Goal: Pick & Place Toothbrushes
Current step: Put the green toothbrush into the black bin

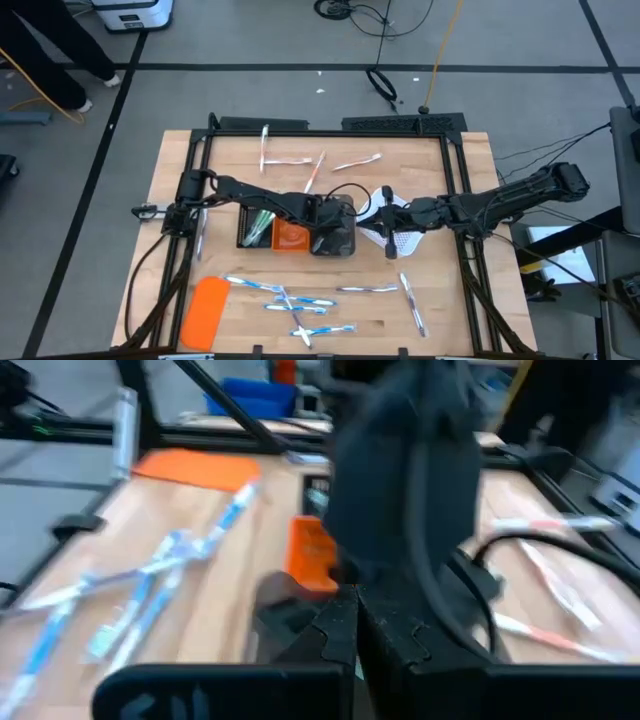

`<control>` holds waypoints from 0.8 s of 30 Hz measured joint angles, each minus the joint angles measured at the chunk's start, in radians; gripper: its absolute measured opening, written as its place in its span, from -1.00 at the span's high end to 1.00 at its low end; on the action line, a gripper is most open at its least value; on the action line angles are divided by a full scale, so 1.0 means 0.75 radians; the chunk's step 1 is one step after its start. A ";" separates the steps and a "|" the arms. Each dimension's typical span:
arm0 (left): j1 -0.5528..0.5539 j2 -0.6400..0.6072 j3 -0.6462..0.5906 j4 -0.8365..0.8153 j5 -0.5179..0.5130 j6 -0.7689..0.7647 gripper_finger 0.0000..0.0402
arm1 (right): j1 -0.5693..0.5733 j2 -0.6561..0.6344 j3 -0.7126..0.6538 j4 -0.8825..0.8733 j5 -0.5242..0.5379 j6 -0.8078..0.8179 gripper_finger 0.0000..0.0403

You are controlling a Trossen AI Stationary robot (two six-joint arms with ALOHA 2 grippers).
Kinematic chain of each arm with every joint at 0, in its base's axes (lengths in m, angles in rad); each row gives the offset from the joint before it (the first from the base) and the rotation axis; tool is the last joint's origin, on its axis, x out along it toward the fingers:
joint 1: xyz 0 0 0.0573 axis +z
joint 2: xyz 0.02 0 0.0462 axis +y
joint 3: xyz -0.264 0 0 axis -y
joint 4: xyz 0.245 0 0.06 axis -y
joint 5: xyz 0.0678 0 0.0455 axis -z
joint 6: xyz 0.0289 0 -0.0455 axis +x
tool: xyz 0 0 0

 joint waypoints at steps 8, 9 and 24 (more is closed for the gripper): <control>-0.022 -0.033 0.128 -0.127 -0.054 0.063 1.00 | 0.000 0.001 0.000 -0.018 0.016 0.012 1.00; -0.028 -0.039 0.154 -0.154 -0.072 0.075 1.00 | 0.000 0.001 0.000 -0.017 0.016 0.013 1.00; -0.130 -0.165 0.290 -0.631 -0.405 -0.016 1.00 | 0.000 0.001 0.000 -0.017 0.015 0.015 1.00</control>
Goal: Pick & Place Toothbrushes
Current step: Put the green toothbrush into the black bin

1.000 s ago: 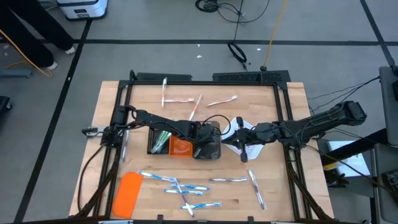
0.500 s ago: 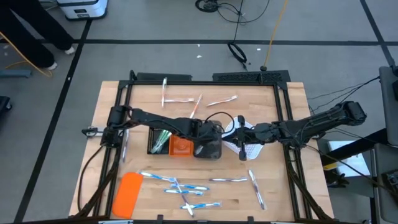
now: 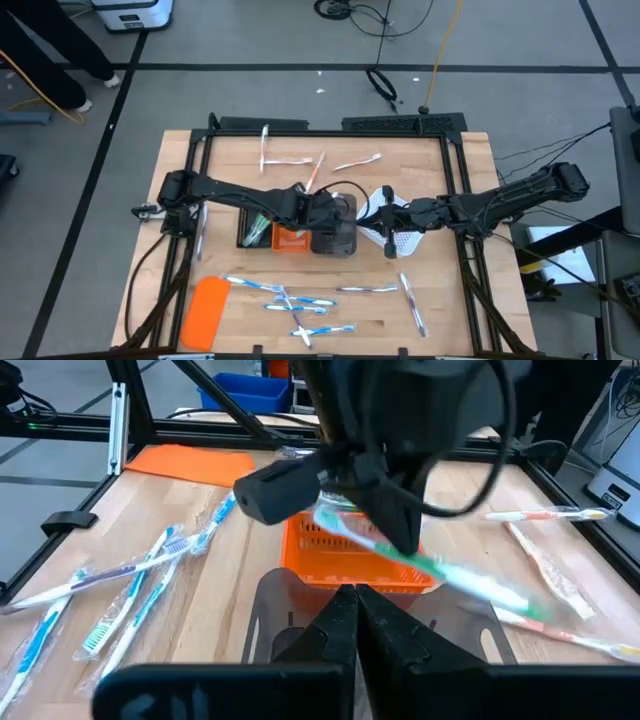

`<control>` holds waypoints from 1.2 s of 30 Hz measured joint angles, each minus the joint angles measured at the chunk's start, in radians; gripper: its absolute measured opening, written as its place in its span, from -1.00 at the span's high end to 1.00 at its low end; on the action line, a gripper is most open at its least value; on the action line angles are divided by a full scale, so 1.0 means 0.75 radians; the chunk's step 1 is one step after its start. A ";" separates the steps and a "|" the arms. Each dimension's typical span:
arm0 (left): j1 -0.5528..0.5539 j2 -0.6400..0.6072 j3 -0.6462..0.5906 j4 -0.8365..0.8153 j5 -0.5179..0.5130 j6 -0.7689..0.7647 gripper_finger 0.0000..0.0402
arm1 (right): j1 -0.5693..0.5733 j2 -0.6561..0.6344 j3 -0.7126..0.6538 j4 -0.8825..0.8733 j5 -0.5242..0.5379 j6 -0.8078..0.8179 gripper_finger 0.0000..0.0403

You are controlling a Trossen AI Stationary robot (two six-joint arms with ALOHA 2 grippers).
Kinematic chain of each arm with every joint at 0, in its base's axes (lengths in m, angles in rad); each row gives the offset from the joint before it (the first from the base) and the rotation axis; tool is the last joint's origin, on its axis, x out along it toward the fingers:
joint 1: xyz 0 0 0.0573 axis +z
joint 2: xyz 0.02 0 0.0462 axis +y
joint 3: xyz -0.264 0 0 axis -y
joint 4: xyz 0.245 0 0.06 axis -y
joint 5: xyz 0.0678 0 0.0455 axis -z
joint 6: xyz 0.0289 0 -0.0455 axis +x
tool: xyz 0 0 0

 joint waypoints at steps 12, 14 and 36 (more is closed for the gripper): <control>-0.096 -0.151 -0.117 -0.397 -0.217 -0.405 1.00 | 0.001 0.000 0.000 -0.019 0.000 -0.002 1.00; -0.109 -0.213 -0.205 -0.406 -0.224 -0.493 1.00 | 0.001 0.000 0.000 -0.022 -0.001 -0.003 1.00; -0.198 -0.538 -0.923 0.050 -0.250 -0.706 1.00 | 0.001 -0.001 -0.001 -0.030 0.000 -0.010 1.00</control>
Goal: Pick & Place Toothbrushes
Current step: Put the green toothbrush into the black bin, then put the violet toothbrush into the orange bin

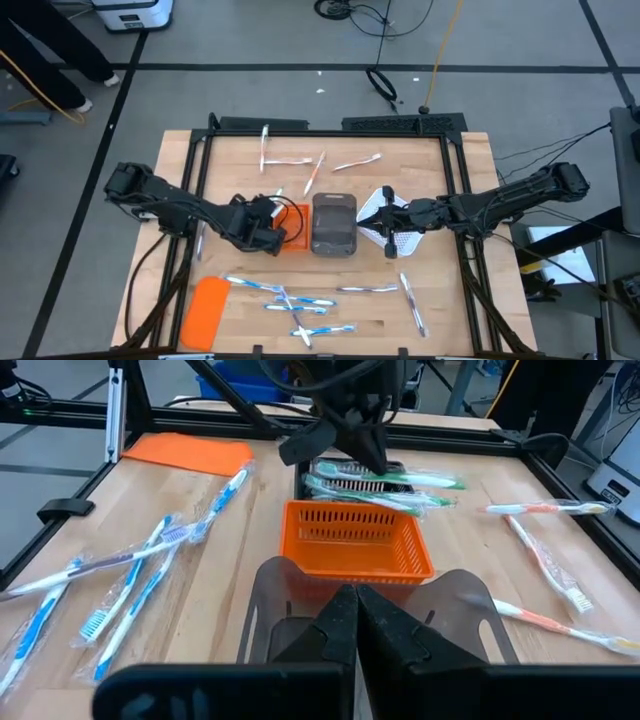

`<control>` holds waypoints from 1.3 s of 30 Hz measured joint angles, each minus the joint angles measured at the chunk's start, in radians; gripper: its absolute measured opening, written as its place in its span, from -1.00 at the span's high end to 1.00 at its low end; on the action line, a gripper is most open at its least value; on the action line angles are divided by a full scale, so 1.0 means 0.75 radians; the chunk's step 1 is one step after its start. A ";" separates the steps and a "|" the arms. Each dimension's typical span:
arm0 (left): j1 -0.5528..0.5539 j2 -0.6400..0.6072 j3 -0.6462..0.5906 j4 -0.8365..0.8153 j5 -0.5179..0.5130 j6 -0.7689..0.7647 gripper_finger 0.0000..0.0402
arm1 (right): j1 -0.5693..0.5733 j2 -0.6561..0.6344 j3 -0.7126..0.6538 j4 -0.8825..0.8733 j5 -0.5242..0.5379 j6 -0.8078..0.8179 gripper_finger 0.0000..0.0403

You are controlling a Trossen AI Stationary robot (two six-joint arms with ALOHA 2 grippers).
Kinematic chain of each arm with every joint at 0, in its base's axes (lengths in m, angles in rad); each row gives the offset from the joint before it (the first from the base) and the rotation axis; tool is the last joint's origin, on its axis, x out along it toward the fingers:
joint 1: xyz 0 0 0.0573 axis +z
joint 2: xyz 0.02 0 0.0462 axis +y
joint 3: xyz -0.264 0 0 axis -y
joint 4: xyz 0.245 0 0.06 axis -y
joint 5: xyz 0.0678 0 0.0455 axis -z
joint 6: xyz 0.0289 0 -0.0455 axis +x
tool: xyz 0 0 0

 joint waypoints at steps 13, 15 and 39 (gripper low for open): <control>-0.056 -0.001 -0.094 0.001 -0.024 -0.057 1.00 | -0.001 0.000 0.000 -0.001 0.000 0.000 1.00; -0.058 -0.001 -0.104 0.005 -0.023 -0.064 1.00 | -0.001 0.000 0.000 -0.001 0.000 0.000 1.00; -0.061 -0.001 -0.157 0.070 0.047 -0.070 0.30 | -0.001 0.000 0.000 -0.010 0.000 0.010 1.00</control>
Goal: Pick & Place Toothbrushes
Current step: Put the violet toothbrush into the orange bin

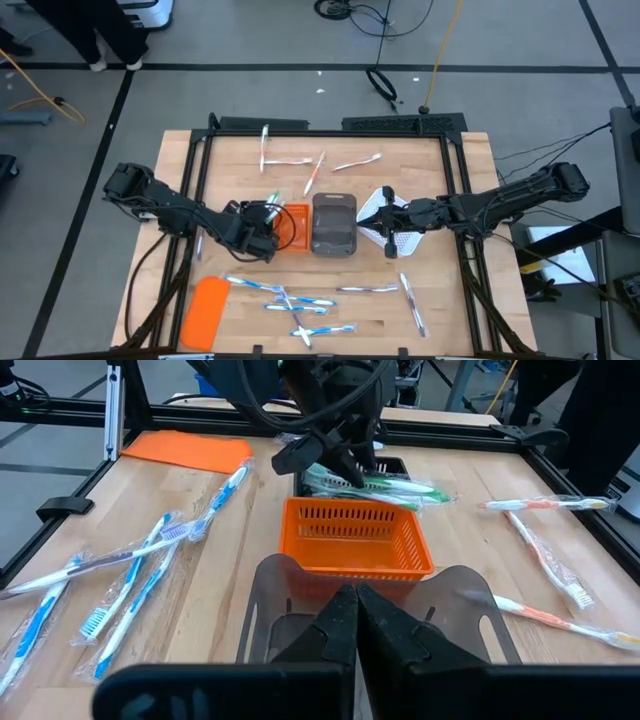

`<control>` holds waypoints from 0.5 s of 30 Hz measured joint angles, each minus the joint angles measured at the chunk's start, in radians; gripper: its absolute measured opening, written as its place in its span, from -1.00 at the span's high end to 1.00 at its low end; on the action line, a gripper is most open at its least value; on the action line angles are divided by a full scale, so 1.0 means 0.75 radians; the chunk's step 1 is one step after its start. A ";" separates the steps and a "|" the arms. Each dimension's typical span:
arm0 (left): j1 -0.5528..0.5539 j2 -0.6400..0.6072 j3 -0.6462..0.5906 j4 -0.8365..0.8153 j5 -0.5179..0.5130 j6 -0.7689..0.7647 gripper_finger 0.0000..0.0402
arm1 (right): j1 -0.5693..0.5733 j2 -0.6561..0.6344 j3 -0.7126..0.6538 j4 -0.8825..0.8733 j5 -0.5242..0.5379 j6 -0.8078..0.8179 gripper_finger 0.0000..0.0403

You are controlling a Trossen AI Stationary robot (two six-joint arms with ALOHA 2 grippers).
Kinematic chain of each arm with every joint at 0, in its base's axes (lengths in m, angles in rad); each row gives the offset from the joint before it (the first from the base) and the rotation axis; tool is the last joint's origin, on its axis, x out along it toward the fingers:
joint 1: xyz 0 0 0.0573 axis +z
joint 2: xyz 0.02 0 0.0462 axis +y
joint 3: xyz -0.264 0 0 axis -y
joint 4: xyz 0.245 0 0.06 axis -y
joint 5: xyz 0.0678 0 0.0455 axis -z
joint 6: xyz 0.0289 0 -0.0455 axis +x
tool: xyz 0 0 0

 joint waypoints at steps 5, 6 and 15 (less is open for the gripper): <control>-0.003 0.000 0.042 -0.007 0.002 0.066 0.14 | 0.000 0.000 0.000 -0.001 0.000 0.000 1.00; -0.003 0.000 0.053 -0.007 0.002 0.089 0.12 | 0.000 0.000 0.000 -0.005 -0.004 0.000 1.00; -0.029 -0.001 0.163 -0.004 -0.022 0.265 0.04 | 0.003 0.000 0.000 -0.102 -0.180 0.152 1.00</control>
